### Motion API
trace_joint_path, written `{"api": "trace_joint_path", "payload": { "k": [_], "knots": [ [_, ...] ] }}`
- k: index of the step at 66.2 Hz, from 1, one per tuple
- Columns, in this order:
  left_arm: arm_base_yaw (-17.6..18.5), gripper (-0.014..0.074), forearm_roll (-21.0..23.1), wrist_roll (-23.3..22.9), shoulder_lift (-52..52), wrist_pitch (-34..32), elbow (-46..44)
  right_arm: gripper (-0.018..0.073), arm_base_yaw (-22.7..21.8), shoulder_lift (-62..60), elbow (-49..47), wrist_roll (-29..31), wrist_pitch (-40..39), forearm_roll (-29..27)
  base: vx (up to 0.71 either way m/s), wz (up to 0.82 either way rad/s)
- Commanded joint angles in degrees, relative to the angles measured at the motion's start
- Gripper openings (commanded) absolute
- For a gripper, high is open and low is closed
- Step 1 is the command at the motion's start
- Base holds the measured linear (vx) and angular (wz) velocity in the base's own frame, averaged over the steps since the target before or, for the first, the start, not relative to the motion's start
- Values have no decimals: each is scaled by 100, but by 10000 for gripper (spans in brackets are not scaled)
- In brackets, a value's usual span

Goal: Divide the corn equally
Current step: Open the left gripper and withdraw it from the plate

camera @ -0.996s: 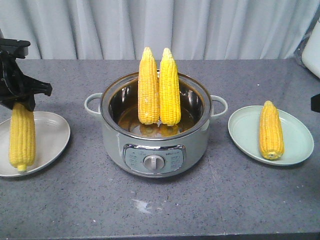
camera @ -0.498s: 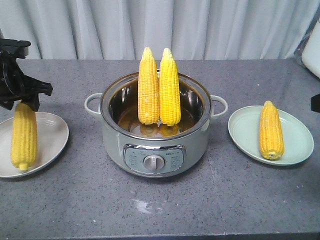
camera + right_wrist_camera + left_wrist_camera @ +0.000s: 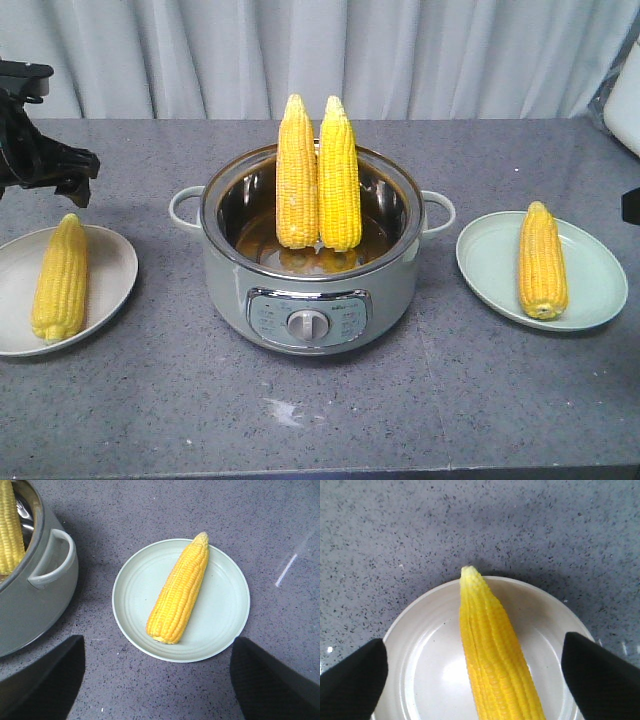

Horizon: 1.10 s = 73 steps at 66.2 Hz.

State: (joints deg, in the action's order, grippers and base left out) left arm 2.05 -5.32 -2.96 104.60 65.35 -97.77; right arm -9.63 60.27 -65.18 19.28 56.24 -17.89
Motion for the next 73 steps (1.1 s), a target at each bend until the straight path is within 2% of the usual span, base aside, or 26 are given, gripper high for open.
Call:
{"api": "trace_joint_path", "payload": {
  "k": [1, 23, 48, 58, 73],
  "knots": [
    [-1, 675, 13, -15, -552, -334, -152, 577, -33, -85, -149, 10, -286, -91, 0, 0],
    [17, 627, 315, 36, -1595, -561, 14, 577, -33, -85, -149, 4, -286, -91, 0, 0],
    [17, 587, 463, -63, -3629, -1600, 2190, 577, -33, -85, -149, 4, -286, -112, 0, 0],
    [17, 587, 463, -63, -4273, -1825, 2706, 577, -33, -85, -149, 14, -292, -165, 0, 0],
    [17, 587, 457, -63, -4447, -1817, 2825, 577, 101, 138, -235, 520, -391, -773, 0, 0]
  ]
}}
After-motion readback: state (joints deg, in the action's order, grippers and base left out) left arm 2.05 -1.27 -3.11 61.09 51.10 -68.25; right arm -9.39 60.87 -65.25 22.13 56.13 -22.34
